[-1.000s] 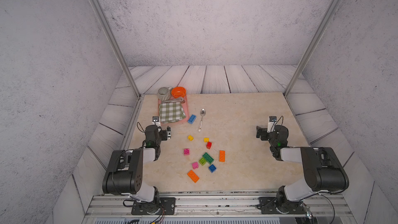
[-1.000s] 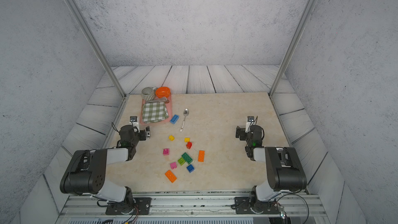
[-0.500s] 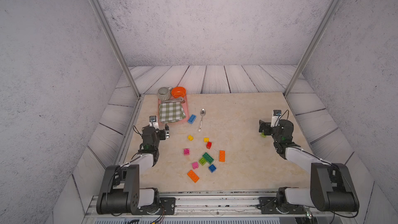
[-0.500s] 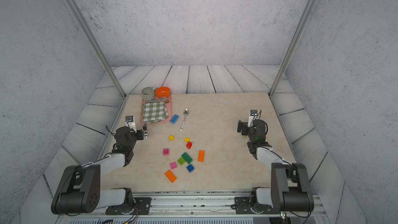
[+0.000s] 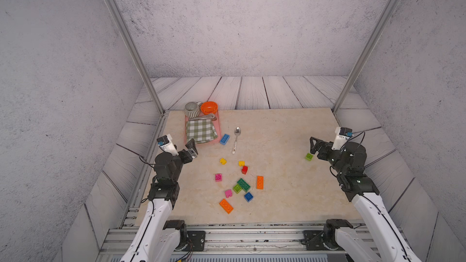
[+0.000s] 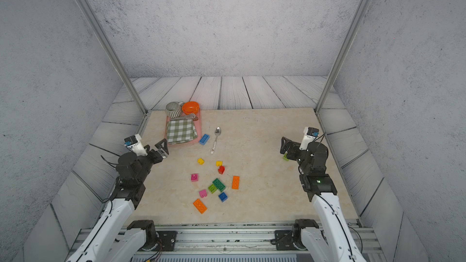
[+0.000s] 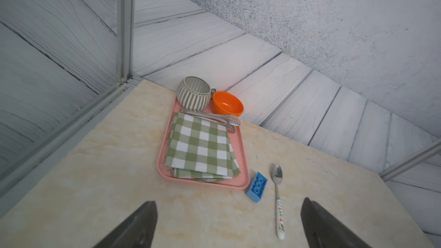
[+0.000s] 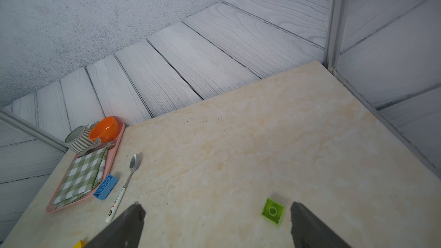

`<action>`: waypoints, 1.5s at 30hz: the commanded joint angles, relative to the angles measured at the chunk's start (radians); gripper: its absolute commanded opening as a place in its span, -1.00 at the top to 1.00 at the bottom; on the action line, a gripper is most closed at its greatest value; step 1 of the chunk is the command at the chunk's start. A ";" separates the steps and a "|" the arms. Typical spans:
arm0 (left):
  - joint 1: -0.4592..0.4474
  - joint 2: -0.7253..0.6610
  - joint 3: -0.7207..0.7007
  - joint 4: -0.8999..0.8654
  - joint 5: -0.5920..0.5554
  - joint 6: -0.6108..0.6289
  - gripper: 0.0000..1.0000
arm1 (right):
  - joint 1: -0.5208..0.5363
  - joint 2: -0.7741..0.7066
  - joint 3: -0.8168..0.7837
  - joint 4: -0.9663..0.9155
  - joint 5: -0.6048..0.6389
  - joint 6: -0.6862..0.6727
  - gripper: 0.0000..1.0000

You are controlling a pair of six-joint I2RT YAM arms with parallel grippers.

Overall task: Assemble the letter p with lego
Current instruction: Pick up the lego brick from the center of the board.

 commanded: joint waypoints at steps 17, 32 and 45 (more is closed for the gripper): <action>-0.006 0.297 -0.083 0.124 0.263 -0.321 -0.96 | 0.131 0.493 0.150 -0.142 -0.346 -0.023 -0.81; -0.009 0.387 -0.029 0.071 0.302 -0.293 -0.96 | 0.578 0.909 0.591 -0.456 -0.123 -0.340 -0.58; -0.010 0.387 -0.019 0.060 0.310 -0.291 -0.97 | 0.750 1.209 0.919 -0.654 -0.039 -0.458 -0.41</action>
